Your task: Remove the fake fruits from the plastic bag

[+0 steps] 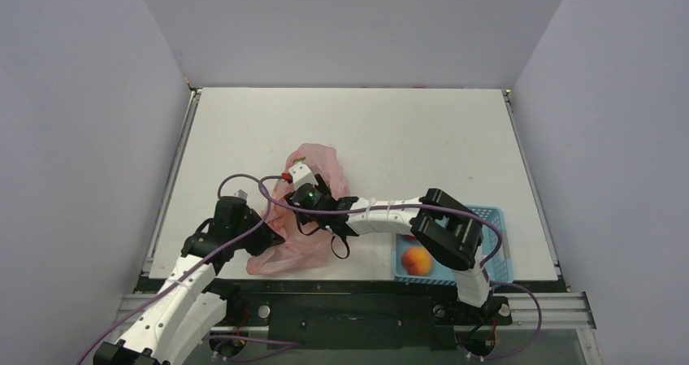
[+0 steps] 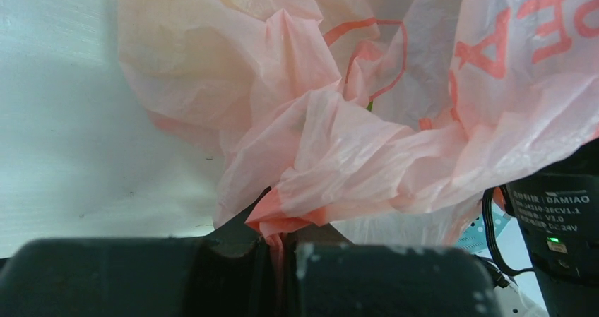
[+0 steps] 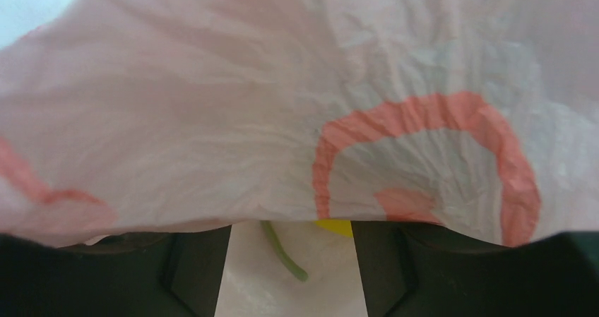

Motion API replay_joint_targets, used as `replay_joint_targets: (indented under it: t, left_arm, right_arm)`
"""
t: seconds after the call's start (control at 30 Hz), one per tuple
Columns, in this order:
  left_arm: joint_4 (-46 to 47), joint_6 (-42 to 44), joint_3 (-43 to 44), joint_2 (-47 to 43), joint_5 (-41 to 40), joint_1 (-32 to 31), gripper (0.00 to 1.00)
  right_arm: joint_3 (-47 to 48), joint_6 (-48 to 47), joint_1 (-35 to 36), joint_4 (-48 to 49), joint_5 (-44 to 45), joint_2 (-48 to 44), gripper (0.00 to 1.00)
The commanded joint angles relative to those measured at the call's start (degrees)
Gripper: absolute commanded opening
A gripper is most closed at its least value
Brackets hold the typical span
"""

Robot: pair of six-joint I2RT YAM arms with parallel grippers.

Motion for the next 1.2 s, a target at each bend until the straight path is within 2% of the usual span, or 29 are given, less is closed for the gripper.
replay_joint_targets:
  t: [0.0, 0.13, 0.37, 0.53, 0.63, 0.93, 1.0, 1.03, 1.17]
  left_arm:
    - [2.69, 0.80, -0.14, 0.07, 1.28, -0.46, 0.00]
    - [2.12, 1.35, -0.27, -0.10, 1.14, -0.45, 0.00]
    - [1.34, 1.89, -1.34, -0.88, 0.34, -0.45, 0.00]
    - [1.61, 2.02, -1.80, -0.48, 0.08, -0.45, 0.00]
    - [1.69, 2.14, -1.74, 0.04, 0.05, -0.45, 0.00]
    - [1.74, 1.84, -1.92, 0.55, -0.10, -0.47, 0.00]
    - [1.70, 1.74, -2.08, 0.41, -0.10, -0.45, 0.00]
    - [1.55, 1.73, -2.12, 0.42, -0.10, -0.45, 0.00]
    - [1.20, 1.71, -1.82, 0.44, -0.70, -0.47, 0.00]
  right_arm:
    - [4.60, -4.50, -0.20, 0.46, 2.57, 2.34, 0.58]
    - [6.21, -6.84, -0.24, -0.32, 3.96, 4.39, 0.63]
    - [5.96, -9.60, -0.13, -2.49, 5.35, 7.57, 0.62]
    - [6.07, -11.87, 0.51, -3.23, 8.12, 8.95, 0.59]
    - [6.42, -13.41, 0.98, -3.36, 8.49, 9.44, 0.51]
    - [8.35, -17.49, 3.50, -4.16, 11.62, 11.24, 0.52]
    - [8.25, -18.01, 3.93, -3.76, 12.50, 11.26, 0.47]
    - [8.23, -18.03, 4.18, -3.85, 12.92, 11.29, 0.41]
    - [6.04, -19.64, 6.04, -2.03, 12.55, 7.80, 0.33]
